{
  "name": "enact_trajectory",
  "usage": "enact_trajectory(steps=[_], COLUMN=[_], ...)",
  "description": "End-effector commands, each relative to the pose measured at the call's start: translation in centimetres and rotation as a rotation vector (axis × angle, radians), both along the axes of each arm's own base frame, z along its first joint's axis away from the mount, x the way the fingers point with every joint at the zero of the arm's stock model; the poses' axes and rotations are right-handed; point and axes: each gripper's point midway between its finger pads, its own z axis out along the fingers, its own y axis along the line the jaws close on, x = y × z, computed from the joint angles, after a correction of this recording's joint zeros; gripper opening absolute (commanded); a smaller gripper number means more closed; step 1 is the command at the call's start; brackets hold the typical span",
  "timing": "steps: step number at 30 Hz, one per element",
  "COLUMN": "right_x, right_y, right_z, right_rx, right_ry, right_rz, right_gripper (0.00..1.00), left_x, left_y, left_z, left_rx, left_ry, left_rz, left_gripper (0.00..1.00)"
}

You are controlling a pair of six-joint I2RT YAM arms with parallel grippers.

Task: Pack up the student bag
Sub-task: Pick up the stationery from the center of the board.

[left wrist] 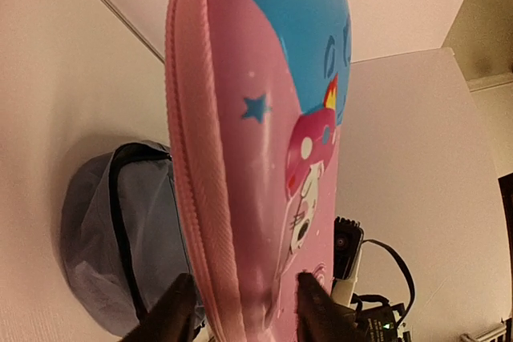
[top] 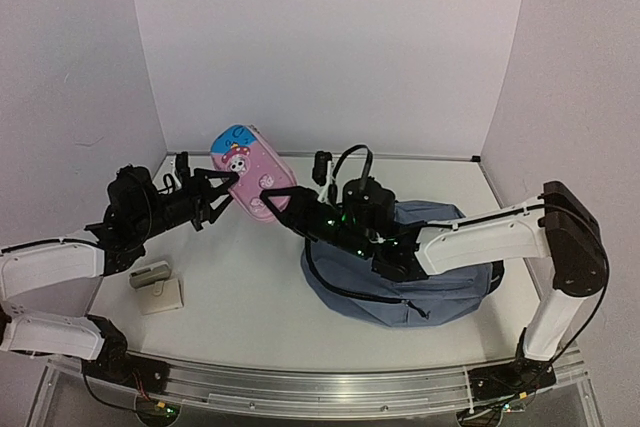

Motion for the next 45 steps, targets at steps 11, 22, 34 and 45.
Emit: enact_trajectory(steps=[11,22,34,45], right_x=[-1.1,-7.7,-6.7,-3.4], right_y=[-8.9,-9.6,-8.2,-9.5], right_z=[4.2,3.8,1.5,-0.6], right_rx=[-0.168,-0.162,-0.189,-0.297], right_ry=[-0.121,-0.103,-0.053,-0.031], right_rz=[0.315,0.645,0.669,0.434], right_gripper=[0.06,0.07,0.06,0.70], left_x=[-2.0,-5.0,-6.4,-2.9], left_y=[-0.9,-2.2,-3.3,-1.9], left_z=[0.1,3.0,2.8,-0.9], left_rx=[0.300,0.313,0.242,0.304], left_ry=[-0.091,-0.227,-0.237,-0.110], left_rz=[-0.330,-0.550,-0.664,-0.456], left_gripper=[0.98,1.00,0.46,0.01])
